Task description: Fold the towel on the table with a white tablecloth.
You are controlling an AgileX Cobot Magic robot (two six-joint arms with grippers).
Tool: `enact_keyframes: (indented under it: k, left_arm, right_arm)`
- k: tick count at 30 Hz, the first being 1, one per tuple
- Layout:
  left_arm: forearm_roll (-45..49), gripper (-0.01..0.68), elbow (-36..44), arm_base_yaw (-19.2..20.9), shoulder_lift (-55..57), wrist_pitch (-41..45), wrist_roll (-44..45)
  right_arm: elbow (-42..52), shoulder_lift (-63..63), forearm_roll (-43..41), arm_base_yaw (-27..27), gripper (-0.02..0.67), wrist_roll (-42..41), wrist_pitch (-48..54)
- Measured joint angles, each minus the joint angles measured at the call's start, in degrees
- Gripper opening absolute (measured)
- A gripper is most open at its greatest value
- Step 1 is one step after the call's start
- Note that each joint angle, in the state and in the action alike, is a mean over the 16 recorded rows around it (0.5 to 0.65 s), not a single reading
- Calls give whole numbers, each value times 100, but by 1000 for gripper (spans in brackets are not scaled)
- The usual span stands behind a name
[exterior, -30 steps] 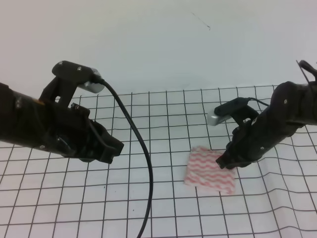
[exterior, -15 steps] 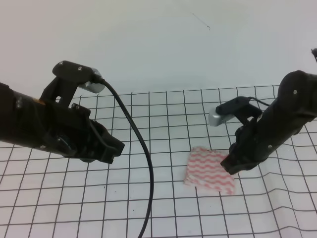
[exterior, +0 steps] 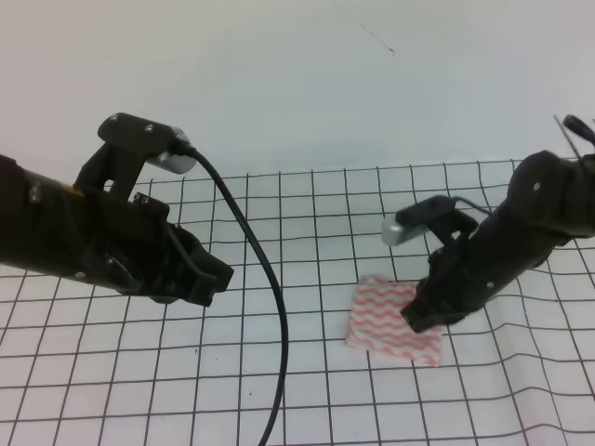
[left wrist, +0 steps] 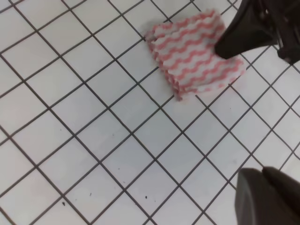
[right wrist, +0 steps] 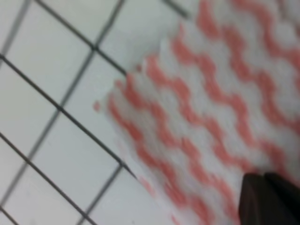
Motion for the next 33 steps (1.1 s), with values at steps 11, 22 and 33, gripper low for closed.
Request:
enact_keyframes:
  k: [11,22,33]
  left_arm:
    - [-22,-2,0,0,12,-12,23]
    - [-67,-2,0,0,94,-13,45]
    - [-310,-2,-48,0,420,-47,694]
  right_arm:
    - [0,-168,1080,42,1,-989,64]
    - [-7,193,1462,213,1,-1481,167]
    - [-78,-106,1482,280,1,-1467,-143]
